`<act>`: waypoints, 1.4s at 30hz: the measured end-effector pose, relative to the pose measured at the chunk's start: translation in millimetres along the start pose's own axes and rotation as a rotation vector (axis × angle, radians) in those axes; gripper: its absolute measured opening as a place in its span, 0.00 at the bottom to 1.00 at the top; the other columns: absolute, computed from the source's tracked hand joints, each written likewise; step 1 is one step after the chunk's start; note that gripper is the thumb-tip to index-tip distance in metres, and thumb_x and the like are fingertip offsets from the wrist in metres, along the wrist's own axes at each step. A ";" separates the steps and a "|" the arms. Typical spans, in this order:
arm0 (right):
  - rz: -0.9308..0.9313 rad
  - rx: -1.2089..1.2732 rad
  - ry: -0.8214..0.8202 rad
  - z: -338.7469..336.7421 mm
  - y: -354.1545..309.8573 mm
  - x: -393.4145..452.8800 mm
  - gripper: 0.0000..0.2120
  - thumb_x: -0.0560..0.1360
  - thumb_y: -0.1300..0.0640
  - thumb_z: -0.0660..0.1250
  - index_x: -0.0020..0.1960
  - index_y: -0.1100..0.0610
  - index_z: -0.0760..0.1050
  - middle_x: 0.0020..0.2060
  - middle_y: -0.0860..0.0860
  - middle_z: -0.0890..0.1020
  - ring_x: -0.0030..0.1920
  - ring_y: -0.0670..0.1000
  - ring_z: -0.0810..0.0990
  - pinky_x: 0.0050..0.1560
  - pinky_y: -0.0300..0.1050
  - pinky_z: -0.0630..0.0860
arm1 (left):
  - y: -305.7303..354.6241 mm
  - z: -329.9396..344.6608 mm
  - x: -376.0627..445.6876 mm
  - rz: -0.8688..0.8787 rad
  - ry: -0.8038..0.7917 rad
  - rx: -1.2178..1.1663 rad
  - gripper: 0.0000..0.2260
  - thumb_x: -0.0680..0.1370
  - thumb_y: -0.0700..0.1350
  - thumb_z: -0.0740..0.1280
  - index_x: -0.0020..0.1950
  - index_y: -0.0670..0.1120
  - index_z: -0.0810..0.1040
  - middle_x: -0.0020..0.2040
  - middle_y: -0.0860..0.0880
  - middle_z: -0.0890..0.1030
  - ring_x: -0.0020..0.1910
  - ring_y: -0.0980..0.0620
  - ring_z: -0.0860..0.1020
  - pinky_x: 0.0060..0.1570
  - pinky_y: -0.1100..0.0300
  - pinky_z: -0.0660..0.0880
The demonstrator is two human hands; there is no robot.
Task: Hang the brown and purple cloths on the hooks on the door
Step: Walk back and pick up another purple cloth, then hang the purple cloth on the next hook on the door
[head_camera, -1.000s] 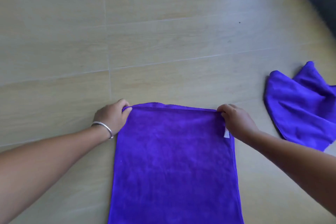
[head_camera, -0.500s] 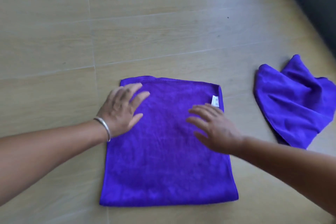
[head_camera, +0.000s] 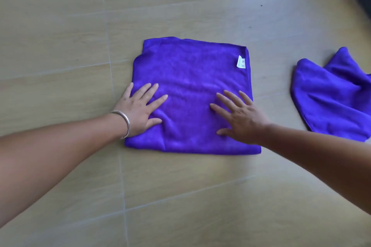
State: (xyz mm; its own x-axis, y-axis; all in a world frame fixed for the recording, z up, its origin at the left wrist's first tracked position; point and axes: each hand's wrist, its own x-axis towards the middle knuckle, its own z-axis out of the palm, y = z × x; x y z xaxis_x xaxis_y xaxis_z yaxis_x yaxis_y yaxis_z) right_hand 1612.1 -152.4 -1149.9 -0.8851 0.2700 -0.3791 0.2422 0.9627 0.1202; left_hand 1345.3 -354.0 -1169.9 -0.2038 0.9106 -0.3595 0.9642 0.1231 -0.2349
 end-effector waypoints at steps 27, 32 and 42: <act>0.014 0.130 0.326 -202.7 76.5 -71.9 0.09 0.65 0.63 0.76 0.40 0.53 0.77 0.31 0.48 0.76 0.29 0.50 0.76 0.29 0.40 0.71 | -91.4 -215.0 -82.3 0.158 0.236 -0.154 0.15 0.55 0.41 0.83 0.34 0.54 0.83 0.31 0.54 0.78 0.28 0.55 0.78 0.17 0.66 0.67; 0.106 0.175 0.234 -361.5 89.7 -105.6 0.07 0.73 0.64 0.60 0.49 0.54 0.71 0.39 0.50 0.78 0.40 0.55 0.78 0.37 0.46 0.68 | -145.7 -346.9 -131.9 -0.052 0.206 -0.330 0.11 0.82 0.44 0.58 0.57 0.52 0.79 0.52 0.50 0.77 0.52 0.50 0.76 0.47 0.54 0.74; -0.156 0.115 0.254 -743.5 88.2 -236.4 0.14 0.72 0.62 0.57 0.54 0.49 0.72 0.46 0.51 0.78 0.45 0.57 0.78 0.39 0.46 0.69 | -274.8 -665.7 -320.1 -0.197 0.258 -0.362 0.10 0.82 0.51 0.55 0.60 0.61 0.71 0.53 0.58 0.74 0.49 0.57 0.76 0.41 0.63 0.67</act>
State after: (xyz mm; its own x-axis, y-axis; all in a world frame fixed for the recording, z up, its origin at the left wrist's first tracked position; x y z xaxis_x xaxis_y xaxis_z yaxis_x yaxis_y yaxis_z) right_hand 1547.1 -142.1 -367.6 -0.9825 0.1206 -0.1417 0.1263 0.9915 -0.0316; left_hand 1258.5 -416.6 -389.1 -0.3834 0.9189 -0.0930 0.9181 0.3902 0.0698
